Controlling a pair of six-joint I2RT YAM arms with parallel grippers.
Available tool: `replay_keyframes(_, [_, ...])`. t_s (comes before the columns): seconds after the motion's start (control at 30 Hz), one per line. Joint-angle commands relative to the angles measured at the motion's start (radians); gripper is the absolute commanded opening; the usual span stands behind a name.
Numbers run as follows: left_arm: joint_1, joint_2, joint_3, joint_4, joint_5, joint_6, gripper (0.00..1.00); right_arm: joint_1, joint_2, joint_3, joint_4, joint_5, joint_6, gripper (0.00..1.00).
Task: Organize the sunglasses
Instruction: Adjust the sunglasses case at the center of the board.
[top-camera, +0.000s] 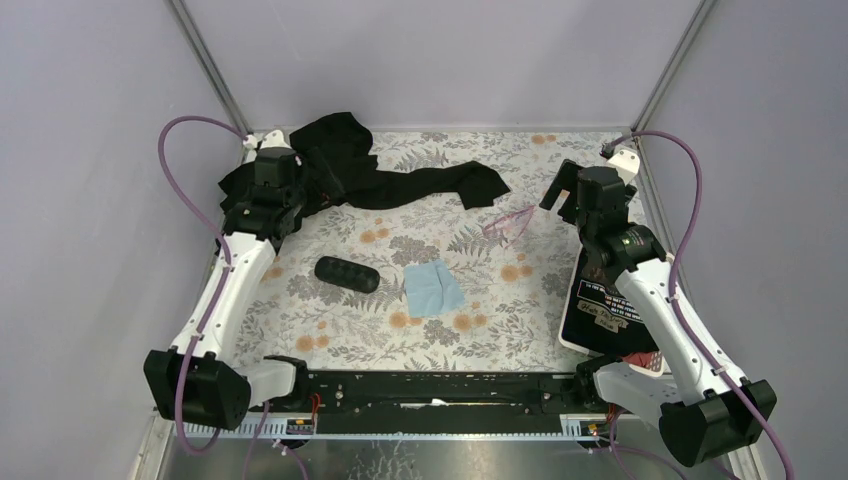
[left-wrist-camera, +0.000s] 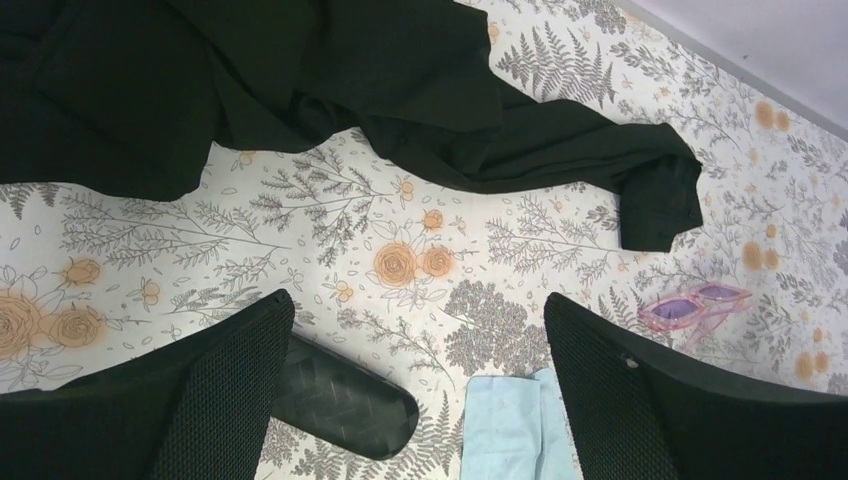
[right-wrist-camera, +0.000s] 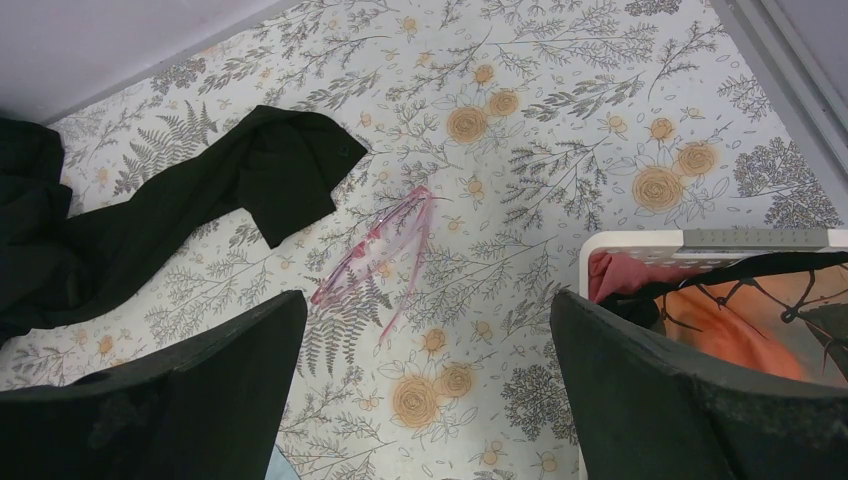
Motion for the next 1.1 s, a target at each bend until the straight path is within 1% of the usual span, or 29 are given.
replay_keyframes(0.0, [0.005,-0.047,-0.039,0.074,0.048,0.026,0.99,-0.001,-0.001,0.024,0.016,0.008,0.006,1.00])
replay_keyframes(0.1, [0.003,-0.060,-0.063,0.101,0.169,0.078,0.99,-0.001,0.001,0.023,0.020,-0.010,0.000,1.00])
replay_keyframes(0.2, [-0.022,-0.058,-0.094,0.135,0.232,0.078,0.99,-0.002,0.008,0.028,0.020,-0.054,-0.014,1.00])
replay_keyframes(0.27, [-0.091,-0.047,-0.099,0.137,0.168,0.076,0.99,-0.002,0.010,0.022,0.023,-0.069,-0.013,1.00])
replay_keyframes(0.37, [-0.227,-0.020,-0.085,0.132,0.049,0.078,0.99,-0.002,0.008,0.005,0.027,-0.080,-0.003,1.00])
replay_keyframes(0.43, [-0.299,0.005,-0.075,0.129,0.016,0.072,0.99,-0.001,0.012,0.003,0.031,-0.116,-0.007,1.00])
replay_keyframes(0.53, [-0.335,0.037,-0.075,0.132,0.019,0.039,0.99,-0.001,0.018,0.007,0.041,-0.218,-0.026,1.00])
replay_keyframes(0.57, [-0.348,0.047,-0.075,0.128,-0.006,0.033,0.99,-0.001,0.020,0.005,0.045,-0.256,-0.034,1.00])
replay_keyframes(0.63, [-0.369,0.075,-0.063,0.091,-0.105,0.003,0.99,-0.002,0.022,-0.007,0.054,-0.347,-0.055,1.00])
replay_keyframes(0.7, [-0.372,0.108,-0.043,0.028,-0.231,-0.079,0.99,-0.001,0.026,-0.026,0.066,-0.432,-0.058,1.00])
replay_keyframes(0.77, [-0.371,0.145,-0.016,-0.077,-0.371,-0.221,0.99,0.001,0.034,-0.048,0.075,-0.496,-0.042,1.00])
replay_keyframes(0.8, [-0.365,0.163,-0.007,-0.121,-0.400,-0.270,0.99,0.003,0.041,-0.059,0.078,-0.512,-0.031,1.00])
replay_keyframes(0.87, [-0.338,0.194,-0.005,-0.169,-0.380,-0.344,0.99,0.010,0.056,-0.077,0.077,-0.538,-0.015,1.00])
replay_keyframes(0.97, [-0.249,0.249,-0.023,-0.216,-0.259,-0.399,0.99,0.017,0.079,-0.093,0.070,-0.556,-0.007,1.00])
replay_keyframes(1.07, [-0.225,0.337,-0.013,-0.347,-0.278,-0.466,0.99,0.017,0.088,-0.094,0.057,-0.550,-0.009,1.00])
